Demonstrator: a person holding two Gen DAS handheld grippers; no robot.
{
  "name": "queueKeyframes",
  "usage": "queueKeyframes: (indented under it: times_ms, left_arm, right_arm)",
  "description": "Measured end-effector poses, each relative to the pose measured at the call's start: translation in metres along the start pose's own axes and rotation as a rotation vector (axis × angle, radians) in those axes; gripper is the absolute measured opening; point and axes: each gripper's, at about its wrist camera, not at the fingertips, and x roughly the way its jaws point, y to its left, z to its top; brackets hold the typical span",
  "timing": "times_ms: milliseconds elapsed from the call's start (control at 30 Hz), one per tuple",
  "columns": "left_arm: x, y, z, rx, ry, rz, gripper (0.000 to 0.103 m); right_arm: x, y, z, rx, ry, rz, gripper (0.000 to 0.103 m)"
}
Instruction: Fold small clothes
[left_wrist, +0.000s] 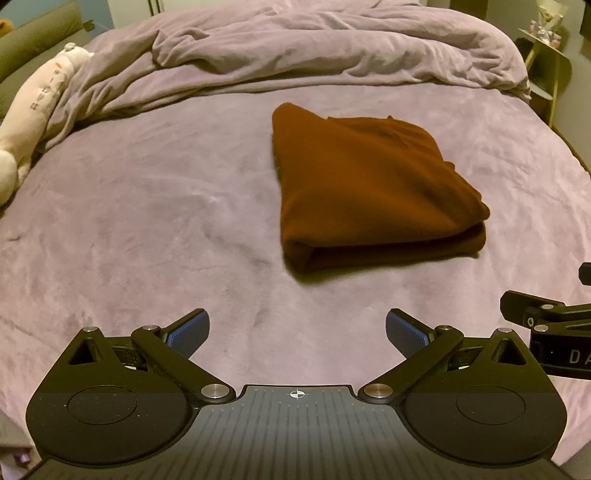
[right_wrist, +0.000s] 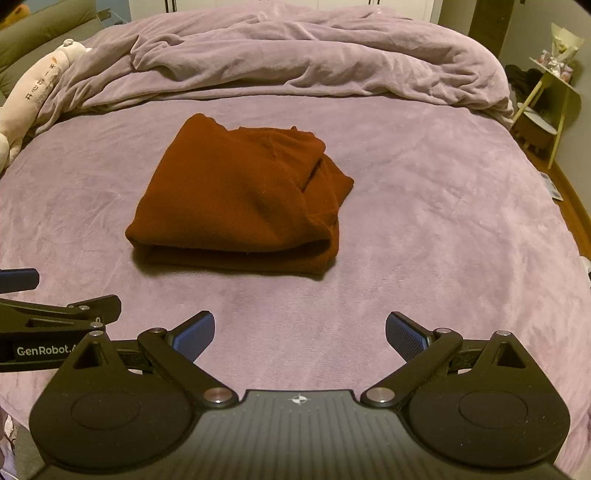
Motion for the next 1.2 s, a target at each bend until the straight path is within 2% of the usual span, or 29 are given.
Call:
queueKeyframes:
  times_ms: [500,667,1200]
  left_arm:
    - [0.002,0.002,0.0,-0.02,0.005,0.009,0.103]
    - [0.001,0.006,0.001,-0.04,0.009,-0.038,0.103]
    - [-0.001,-0.007,-0.002,0.034,-0.031,0.019,0.103]
  right_arm:
    - [-0.003,0.002,0.003,-0.015,-0.006,-0.007,0.099]
    - [-0.002,0.002,0.004,-0.013,-0.004,-0.01,0.099]
    - [0.0,0.0,0.006,-0.01,0.003,-0.02,0.099]
